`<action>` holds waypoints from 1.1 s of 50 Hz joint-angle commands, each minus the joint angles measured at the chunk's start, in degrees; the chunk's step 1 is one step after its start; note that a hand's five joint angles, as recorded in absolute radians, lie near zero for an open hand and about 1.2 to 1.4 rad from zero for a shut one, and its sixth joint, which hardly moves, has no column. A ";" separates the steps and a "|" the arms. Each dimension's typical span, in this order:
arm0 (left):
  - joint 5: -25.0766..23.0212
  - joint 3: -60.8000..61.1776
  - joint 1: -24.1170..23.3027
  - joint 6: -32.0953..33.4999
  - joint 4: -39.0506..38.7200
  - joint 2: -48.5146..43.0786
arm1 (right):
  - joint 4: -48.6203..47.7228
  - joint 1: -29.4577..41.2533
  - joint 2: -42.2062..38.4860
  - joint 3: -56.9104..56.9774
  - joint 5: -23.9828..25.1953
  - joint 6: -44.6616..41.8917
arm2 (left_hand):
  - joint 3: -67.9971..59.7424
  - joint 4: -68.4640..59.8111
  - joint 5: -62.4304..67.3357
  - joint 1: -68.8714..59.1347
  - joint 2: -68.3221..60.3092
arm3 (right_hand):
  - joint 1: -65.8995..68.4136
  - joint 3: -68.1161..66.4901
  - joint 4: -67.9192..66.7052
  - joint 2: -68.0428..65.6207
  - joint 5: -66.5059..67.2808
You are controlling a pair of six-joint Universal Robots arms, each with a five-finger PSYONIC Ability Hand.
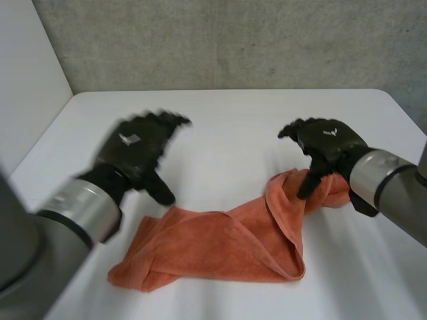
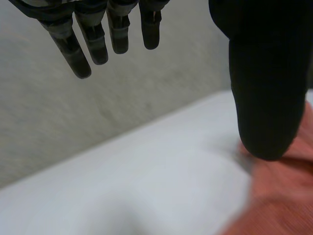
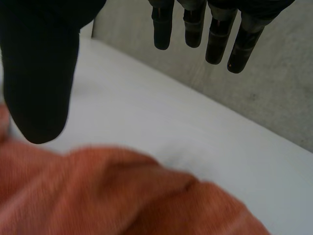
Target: Fold the laundry
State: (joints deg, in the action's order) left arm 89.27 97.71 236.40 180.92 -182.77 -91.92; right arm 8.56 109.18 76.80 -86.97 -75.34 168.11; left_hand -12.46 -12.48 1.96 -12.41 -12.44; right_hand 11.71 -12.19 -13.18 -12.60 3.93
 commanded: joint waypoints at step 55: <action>13.12 -14.95 7.23 15.25 -33.28 -18.29 | -30.62 -2.83 -3.95 7.83 0.44 -2.78 | -67.54 -67.52 68.04 -67.59 -67.56 | 68.29 -67.81 -66.82 -67.40 66.07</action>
State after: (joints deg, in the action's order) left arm 102.63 74.00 242.83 196.29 -218.33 -110.09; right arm -17.33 106.06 68.07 -59.74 -80.10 166.48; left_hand -69.55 -69.66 58.26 -66.39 -69.71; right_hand 51.04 -67.44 -68.05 -67.18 52.79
